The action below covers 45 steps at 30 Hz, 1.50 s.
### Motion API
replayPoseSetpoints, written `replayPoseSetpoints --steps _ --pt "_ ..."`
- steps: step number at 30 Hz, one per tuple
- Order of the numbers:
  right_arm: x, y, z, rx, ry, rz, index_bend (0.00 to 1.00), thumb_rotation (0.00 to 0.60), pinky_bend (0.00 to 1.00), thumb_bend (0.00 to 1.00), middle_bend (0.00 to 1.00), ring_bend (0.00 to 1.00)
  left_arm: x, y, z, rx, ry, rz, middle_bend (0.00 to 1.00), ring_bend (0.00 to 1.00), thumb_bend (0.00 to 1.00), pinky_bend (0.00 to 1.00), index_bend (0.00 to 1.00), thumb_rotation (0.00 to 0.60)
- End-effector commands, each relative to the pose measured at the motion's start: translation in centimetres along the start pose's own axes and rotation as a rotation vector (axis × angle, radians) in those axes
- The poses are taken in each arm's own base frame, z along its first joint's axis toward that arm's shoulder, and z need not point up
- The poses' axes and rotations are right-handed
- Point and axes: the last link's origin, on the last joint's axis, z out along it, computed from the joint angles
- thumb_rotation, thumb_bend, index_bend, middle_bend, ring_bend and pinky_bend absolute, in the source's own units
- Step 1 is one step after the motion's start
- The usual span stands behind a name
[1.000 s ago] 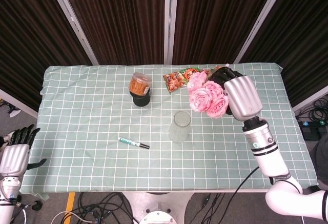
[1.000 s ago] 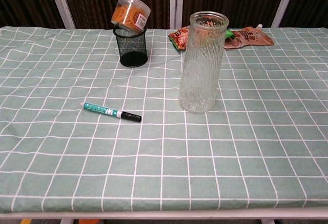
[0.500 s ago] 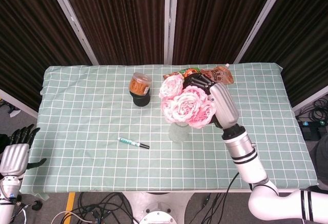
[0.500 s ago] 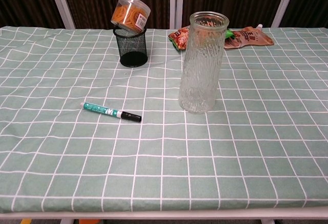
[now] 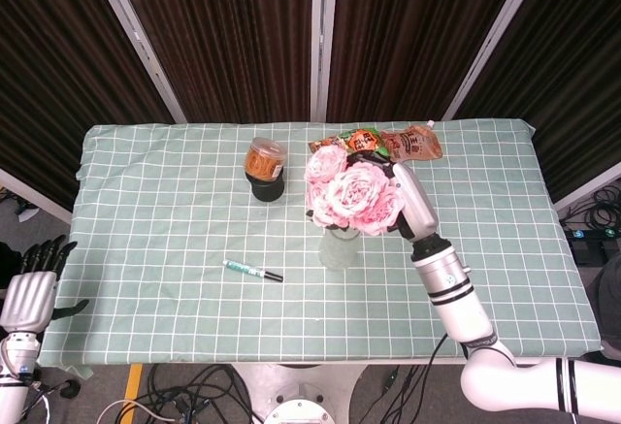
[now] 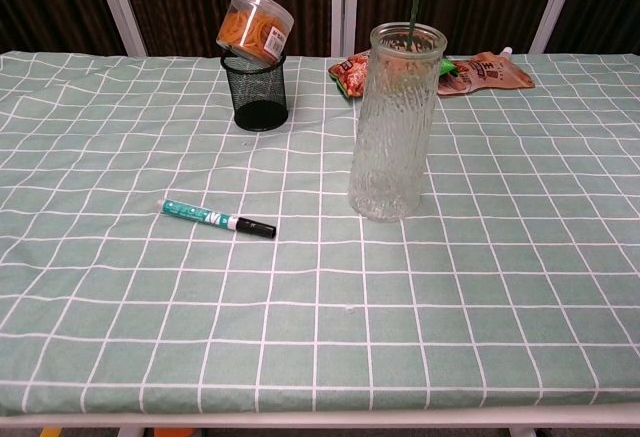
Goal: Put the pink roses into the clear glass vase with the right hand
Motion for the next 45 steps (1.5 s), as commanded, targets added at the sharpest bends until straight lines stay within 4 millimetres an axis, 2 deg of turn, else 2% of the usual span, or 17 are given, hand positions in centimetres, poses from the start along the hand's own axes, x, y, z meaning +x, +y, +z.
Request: replayPoseSetpoints --steps 1,6,9,12,19,23,28,31,33,36,42,45 --pt "-0.7 1.6 -0.1 -0.044 -0.026 0.025 0.55 0.600 0.49 0.21 0.45 0.29 0.0 -0.1 0.0 0.000 -0.002 0.000 0.04 0.00 0.07 0.05 0.11 0.600" --pt "-1.4 3.7 -0.1 -0.069 -0.074 0.088 0.52 0.600 0.46 0.17 0.43 0.28 0.1 -0.2 0.0 0.001 0.007 0.007 0.04 0.00 0.07 0.05 0.11 0.600" --pt "-1.6 4.7 -0.1 -0.083 -0.107 0.114 0.44 0.600 0.35 0.13 0.41 0.23 0.2 -0.3 0.0 0.001 0.015 0.000 0.04 0.00 0.07 0.05 0.11 0.600" --pt "-1.5 5.3 -0.2 -0.089 -0.137 0.122 0.31 0.600 0.25 0.08 0.34 0.16 0.0 -0.4 -0.1 0.000 0.012 0.004 0.04 0.00 0.07 0.05 0.11 0.600" --pt "-0.9 6.5 -0.9 -0.114 -0.165 0.095 0.15 0.600 0.08 0.00 0.27 0.06 -0.3 -0.4 0.0 -0.001 0.005 0.004 0.04 0.00 0.07 0.04 0.11 0.600" --pt "0.1 6.6 -1.7 -0.122 -0.187 0.056 0.02 0.600 0.01 0.00 0.12 0.00 -0.2 -0.3 -0.1 -0.003 0.008 -0.001 0.04 0.00 0.07 0.05 0.11 0.600" --pt "3.2 6.4 -3.3 -0.090 -0.118 -0.075 0.00 0.600 0.00 0.00 0.04 0.00 0.0 -0.3 -0.1 -0.006 0.016 0.001 0.04 0.00 0.07 0.05 0.11 0.600" --pt "6.0 7.0 -5.4 -0.106 -0.121 -0.338 0.00 0.600 0.00 0.00 0.01 0.00 0.1 -0.2 0.0 -0.009 0.019 0.001 0.04 0.00 0.07 0.05 0.11 0.600" --pt "7.9 7.8 -7.4 -0.135 -0.108 -0.563 0.00 0.600 0.00 0.00 0.00 0.00 0.3 0.0 0.1 -0.013 0.026 0.001 0.04 0.00 0.07 0.05 0.11 0.600" --pt "9.8 9.5 -10.8 -0.195 -0.071 -0.814 0.00 0.600 0.00 0.00 0.00 0.00 0.5 0.3 0.2 -0.020 0.039 0.001 0.04 0.00 0.07 0.05 0.11 0.600" --pt "11.8 13.4 -17.8 -0.311 0.000 -1.033 0.00 0.600 0.00 0.00 0.00 0.00 1.1 0.9 0.5 -0.041 0.071 0.013 0.04 0.00 0.07 0.04 0.11 0.600" --pt "12.3 15.2 -20.5 -0.347 0.027 -1.084 0.00 0.600 0.00 0.00 0.00 0.00 1.3 1.1 0.6 -0.046 0.077 0.015 0.04 0.00 0.07 0.04 0.11 0.600"
